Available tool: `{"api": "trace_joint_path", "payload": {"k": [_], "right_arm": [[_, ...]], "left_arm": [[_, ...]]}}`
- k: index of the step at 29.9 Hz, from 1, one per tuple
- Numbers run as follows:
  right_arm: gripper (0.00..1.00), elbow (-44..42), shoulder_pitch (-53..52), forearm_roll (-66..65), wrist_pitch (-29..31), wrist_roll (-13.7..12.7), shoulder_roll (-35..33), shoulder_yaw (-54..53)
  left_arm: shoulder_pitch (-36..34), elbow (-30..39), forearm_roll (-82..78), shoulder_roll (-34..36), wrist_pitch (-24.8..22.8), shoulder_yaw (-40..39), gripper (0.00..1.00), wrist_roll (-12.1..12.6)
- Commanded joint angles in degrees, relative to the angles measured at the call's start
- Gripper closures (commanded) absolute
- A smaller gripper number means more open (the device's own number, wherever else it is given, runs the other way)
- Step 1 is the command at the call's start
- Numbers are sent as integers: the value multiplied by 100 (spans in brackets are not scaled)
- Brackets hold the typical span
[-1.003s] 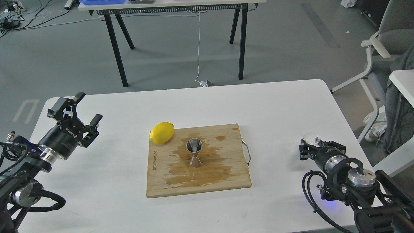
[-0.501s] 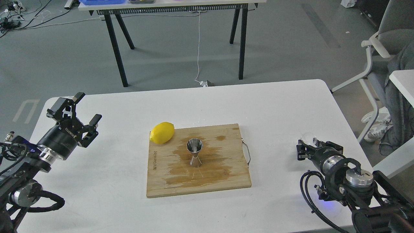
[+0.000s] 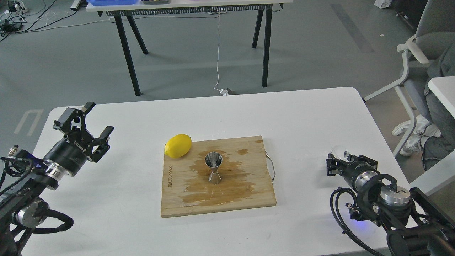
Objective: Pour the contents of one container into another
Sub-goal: 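Lower the glass onto the table with the right gripper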
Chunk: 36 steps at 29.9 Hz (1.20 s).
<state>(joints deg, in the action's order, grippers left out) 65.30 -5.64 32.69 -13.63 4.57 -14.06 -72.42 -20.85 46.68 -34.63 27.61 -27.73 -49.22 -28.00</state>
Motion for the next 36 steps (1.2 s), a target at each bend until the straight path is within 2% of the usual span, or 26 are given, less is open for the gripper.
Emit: {"api": "trace_joint_path", "payload": {"k": [1, 10, 14, 16, 20, 23, 24, 26, 27, 31, 36], "right_arm": [[3, 0, 2, 0, 0, 0, 0, -9], [4, 0, 2, 0, 0, 0, 0, 0], [11, 0, 2, -9, 0, 0, 0, 0], [22, 0, 2, -9, 9, 0, -9, 0], [57, 17, 2, -35, 62, 0, -9, 26], [79, 17, -16, -61, 80, 9, -9, 53], [83, 17, -16, -61, 71, 9, -9, 53], [84, 35, -16, -70, 80, 9, -18, 61], [81, 35, -16, -70, 80, 9, -18, 62], [48, 26, -16, -70, 71, 17, -26, 79], [37, 17, -7, -70, 71, 26, -35, 62]], "left_arm": [[-16, -1, 0, 17, -4, 0, 1, 0], [-16, -1, 0, 43, -4, 0, 1, 0], [-16, -1, 0, 43, -4, 0, 1, 0], [-7, -1, 0, 34, -4, 0, 1, 0], [-16, -1, 0, 26, 5, 0, 1, 0], [-16, -1, 0, 26, 5, 0, 1, 0], [-16, -1, 0, 17, 5, 0, 1, 0], [-16, -1, 0, 17, 5, 0, 1, 0], [-25, -1, 0, 17, 5, 0, 1, 0], [-34, -1, 0, 8, 5, 0, 1, 0], [-16, -1, 0, 17, 5, 0, 1, 0]]}}
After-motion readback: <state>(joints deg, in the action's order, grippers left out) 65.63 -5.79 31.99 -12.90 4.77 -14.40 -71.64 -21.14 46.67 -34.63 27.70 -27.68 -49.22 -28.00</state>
